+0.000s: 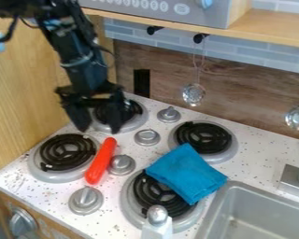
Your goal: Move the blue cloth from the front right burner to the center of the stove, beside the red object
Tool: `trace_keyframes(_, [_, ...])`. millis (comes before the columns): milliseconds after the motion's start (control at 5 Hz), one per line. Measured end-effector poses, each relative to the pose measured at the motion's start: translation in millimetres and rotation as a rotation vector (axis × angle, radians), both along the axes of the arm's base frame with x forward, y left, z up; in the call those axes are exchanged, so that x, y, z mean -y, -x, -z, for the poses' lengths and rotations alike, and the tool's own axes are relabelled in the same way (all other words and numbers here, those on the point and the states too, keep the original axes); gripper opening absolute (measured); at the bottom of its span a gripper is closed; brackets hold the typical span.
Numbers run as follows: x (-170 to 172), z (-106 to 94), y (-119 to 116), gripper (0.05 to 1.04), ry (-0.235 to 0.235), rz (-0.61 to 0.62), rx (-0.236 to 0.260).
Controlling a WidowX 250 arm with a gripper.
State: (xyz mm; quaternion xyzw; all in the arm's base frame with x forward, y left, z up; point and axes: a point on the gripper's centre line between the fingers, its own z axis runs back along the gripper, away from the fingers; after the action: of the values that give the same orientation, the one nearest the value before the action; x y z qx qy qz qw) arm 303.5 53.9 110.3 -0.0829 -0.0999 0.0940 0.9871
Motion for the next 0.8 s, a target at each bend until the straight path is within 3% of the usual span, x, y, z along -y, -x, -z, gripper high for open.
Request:
trace_keyframes(200, [24.9, 15.1, -7.9, 1.001, 0.008, 0.107, -0.014])
trace_keyframes(400, [49.7, 26.5, -19.8, 1.001, -0.007, 0.188, 0.007])
trace_keyframes(800, [67.2, 56.6, -48.9, 1.001, -0.031, 0.239, -0.013])
